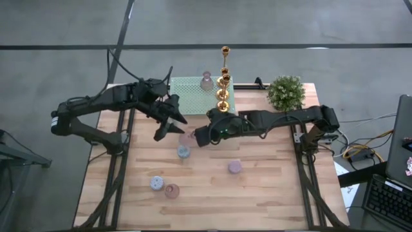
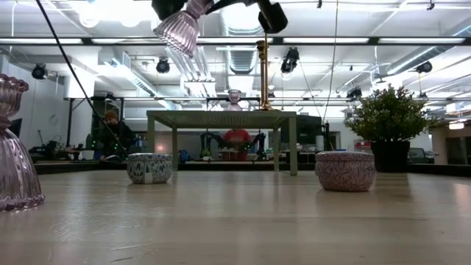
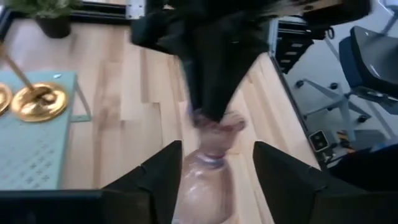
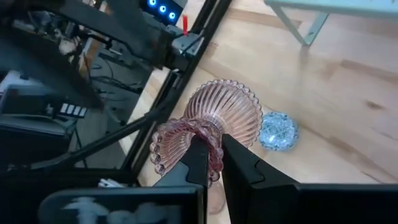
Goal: Pick & Place candle stick holders
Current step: Put the top pink glass candle holder aligned with the other pink glass candle holder on the shelf
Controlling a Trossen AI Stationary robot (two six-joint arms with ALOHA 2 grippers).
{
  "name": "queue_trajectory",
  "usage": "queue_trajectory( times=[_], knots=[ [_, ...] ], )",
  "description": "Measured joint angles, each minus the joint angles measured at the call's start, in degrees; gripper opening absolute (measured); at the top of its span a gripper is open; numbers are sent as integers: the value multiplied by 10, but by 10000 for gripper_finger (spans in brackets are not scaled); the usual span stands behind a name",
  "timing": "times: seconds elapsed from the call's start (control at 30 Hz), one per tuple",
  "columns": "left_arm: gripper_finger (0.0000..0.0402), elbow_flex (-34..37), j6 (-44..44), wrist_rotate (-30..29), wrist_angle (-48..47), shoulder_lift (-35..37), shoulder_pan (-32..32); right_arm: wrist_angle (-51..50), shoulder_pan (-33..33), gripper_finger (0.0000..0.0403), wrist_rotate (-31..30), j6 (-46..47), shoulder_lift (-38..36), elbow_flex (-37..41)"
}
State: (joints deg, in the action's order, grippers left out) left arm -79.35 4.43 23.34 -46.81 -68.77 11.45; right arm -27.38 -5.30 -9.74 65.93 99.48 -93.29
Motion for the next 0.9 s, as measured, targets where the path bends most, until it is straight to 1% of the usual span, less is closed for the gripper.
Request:
queue_trajectory(
  times=[0.17, 0.4, 0.57, 0.67, 0.77, 0.9],
  knots=[
    [219, 0, 0, 0, -2, 0, -5, 3, 1, 13, -9, -13, 0, -20],
    [220, 0, -1, 0, 2, -8, -6, 5, 1, 13, -12, -27, 0, -45],
    [220, 0, -24, 1, 23, -24, -12, 5, 1, 13, -23, -39, 0, -55],
    [220, 0, -35, 1, 20, -34, -12, 1, 1, 13, -25, -41, 1, -54],
    [215, 0, -38, 1, 20, -36, -12, 1, 1, 13, -26, -35, 1, -51],
    [189, 0, -29, 2, 22, -37, -12, 1, 1, 13, -26, -33, 1, -49]
  ],
)
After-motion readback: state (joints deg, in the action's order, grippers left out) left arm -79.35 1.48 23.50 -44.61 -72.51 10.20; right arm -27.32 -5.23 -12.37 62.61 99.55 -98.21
